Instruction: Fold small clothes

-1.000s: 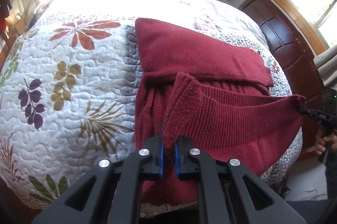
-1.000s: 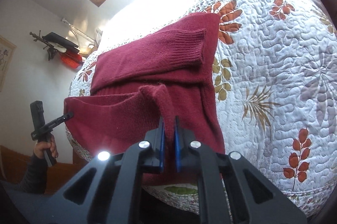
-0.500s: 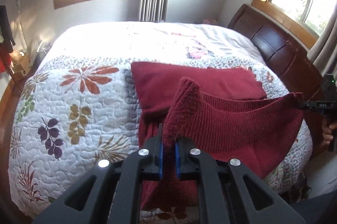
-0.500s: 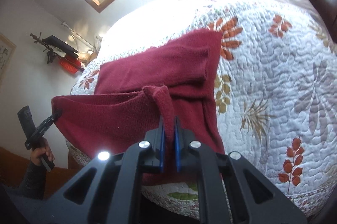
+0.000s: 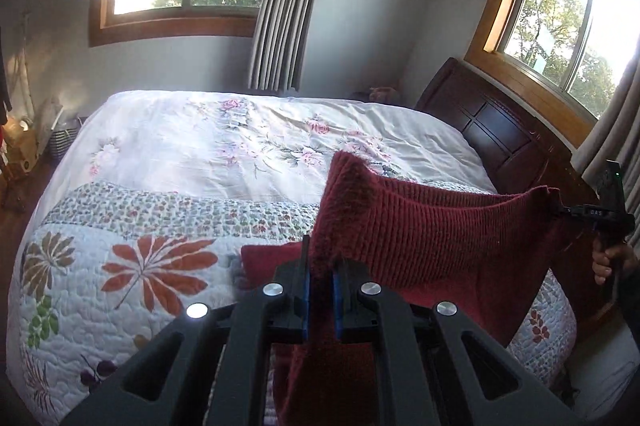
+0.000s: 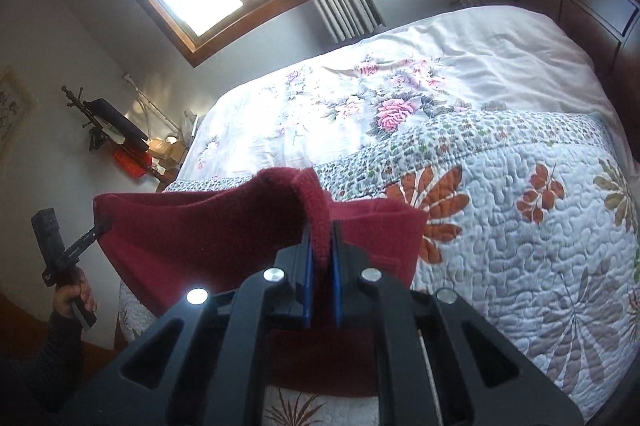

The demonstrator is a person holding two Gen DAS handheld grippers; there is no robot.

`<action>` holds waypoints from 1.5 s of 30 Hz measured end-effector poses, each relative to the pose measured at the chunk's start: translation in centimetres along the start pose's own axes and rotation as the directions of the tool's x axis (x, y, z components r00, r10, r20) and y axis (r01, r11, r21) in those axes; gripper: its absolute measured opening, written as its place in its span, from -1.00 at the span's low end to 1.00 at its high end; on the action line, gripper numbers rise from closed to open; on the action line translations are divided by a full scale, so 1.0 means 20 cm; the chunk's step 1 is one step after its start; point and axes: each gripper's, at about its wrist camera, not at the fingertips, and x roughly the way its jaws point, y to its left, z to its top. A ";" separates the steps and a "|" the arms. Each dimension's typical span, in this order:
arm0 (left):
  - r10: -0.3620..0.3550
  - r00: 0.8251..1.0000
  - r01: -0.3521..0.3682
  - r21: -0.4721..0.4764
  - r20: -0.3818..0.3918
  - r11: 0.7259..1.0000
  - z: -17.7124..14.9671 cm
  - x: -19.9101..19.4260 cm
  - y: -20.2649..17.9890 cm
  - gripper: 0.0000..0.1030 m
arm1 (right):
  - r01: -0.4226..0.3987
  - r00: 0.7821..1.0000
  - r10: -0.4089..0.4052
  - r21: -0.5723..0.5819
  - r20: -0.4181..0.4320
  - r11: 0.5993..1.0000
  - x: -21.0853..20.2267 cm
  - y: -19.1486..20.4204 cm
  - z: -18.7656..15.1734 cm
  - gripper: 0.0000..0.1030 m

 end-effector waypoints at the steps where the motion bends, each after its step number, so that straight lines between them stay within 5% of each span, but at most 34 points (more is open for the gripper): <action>1: -0.004 1.000 0.004 -0.003 -0.010 1.000 0.04 0.05 0.02 -0.85 | 0.004 1.000 -0.004 0.005 0.001 1.000 0.03 -0.01 0.04 -0.87; 9: -0.059 0.986 0.034 -0.157 -0.159 0.987 0.17 0.53 0.26 -0.85 | 0.036 0.995 -0.027 0.092 -0.097 0.995 0.39 -0.24 0.22 -0.89; 15: -0.120 0.938 0.003 -0.338 -0.325 0.941 0.09 0.92 0.48 -0.85 | 0.112 0.975 -0.082 0.142 -0.206 0.984 0.69 -0.42 0.24 -0.95; 18: -0.152 0.943 0.030 -0.379 -0.297 0.925 0.09 0.92 0.51 -0.86 | 0.104 0.975 -0.071 0.153 -0.210 0.983 0.73 -0.43 0.26 -0.96; 29: -0.164 0.952 0.071 -0.335 -0.258 0.940 0.26 0.91 0.47 -0.86 | 0.067 0.983 -0.037 0.160 -0.180 0.985 0.72 -0.43 0.34 -0.96; 33: -0.124 0.922 -0.007 -0.336 -0.366 0.942 0.16 1.10 0.53 -0.86 | 0.108 0.971 -0.063 0.185 -0.232 0.977 0.85 -0.51 0.30 -0.96; 37: -0.086 0.862 -0.127 -0.378 -0.499 0.917 -0.05 1.29 0.64 -0.67 | 0.147 0.948 -0.078 0.209 -0.308 0.967 1.00 -0.57 0.22 -0.77; 40: -0.078 0.887 -0.127 -0.404 -0.455 0.906 -0.05 1.21 0.66 -0.48 | 0.167 0.953 -0.114 0.174 -0.280 0.971 0.95 -0.52 0.18 -0.74; 43: -0.018 0.936 -0.107 -0.331 -0.352 0.937 0.05 0.97 0.57 -0.22 | 0.144 0.968 -0.118 0.105 -0.221 0.984 0.83 -0.39 0.17 -0.71; 45: -0.079 0.953 -0.025 -0.337 -0.291 0.941 0.08 0.82 0.48 0.00 | 0.103 0.976 -0.085 0.083 -0.201 0.991 0.79 -0.31 0.14 -0.61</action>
